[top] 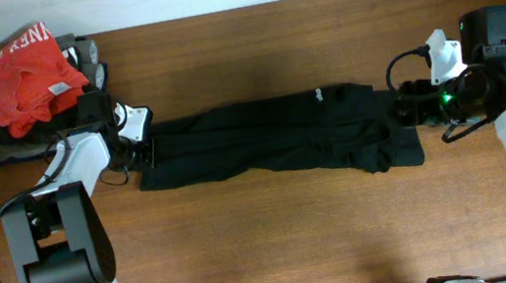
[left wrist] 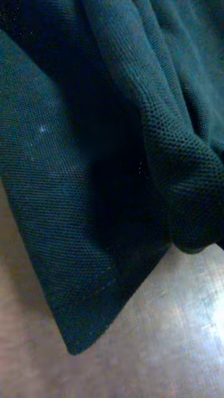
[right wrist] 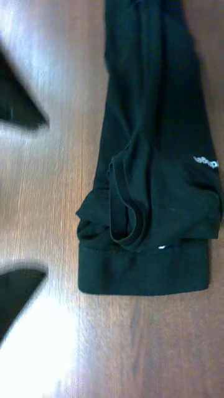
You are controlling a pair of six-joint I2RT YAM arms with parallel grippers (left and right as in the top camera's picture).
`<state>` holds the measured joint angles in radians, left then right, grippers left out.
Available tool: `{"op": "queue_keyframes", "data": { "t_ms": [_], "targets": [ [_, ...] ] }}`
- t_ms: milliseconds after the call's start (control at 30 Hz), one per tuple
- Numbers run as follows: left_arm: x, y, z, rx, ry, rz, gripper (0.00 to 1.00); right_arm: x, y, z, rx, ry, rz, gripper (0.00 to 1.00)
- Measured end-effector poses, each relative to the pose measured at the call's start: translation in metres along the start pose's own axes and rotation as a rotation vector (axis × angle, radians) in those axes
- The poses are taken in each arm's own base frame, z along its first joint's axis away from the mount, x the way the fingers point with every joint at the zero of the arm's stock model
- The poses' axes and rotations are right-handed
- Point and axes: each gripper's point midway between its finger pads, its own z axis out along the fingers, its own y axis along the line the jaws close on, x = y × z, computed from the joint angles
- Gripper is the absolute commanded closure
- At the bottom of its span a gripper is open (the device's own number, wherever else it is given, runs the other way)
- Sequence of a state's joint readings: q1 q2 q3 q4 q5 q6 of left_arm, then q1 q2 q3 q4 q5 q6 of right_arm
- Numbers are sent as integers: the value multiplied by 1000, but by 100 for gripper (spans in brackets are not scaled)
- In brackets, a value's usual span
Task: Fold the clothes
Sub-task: 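Lower both grippers to grasp the strip's left and right ends, then fold the strip's left end rightward with the left gripper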
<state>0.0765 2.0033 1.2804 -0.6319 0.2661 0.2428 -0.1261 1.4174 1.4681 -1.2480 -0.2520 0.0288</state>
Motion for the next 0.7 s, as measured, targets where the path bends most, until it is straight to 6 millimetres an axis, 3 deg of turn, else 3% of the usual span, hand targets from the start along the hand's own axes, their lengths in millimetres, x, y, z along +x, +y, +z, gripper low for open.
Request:
{"op": "queue_keyframes", "data": {
  "t_ms": [33, 100, 267, 433, 700],
  "targets": [
    [3, 0, -1, 2, 11, -4, 99, -1, 0, 1, -1, 1, 7, 81],
    [8, -1, -6, 6, 31, -15, 99, -2, -1, 6, -4, 9, 20, 96],
    [5, 0, -31, -7, -2, -23, 99, -9, -1, 31, -40, 55, 47, 96],
    [-3, 2, -61, -25, -58, -28, 99, -14, 0, 68, -98, 129, 71, 96],
    [6, 15, -69, -32, -45, -75, 99, -11, -8, 127, -132, 240, 108, 96]
  ]
}}
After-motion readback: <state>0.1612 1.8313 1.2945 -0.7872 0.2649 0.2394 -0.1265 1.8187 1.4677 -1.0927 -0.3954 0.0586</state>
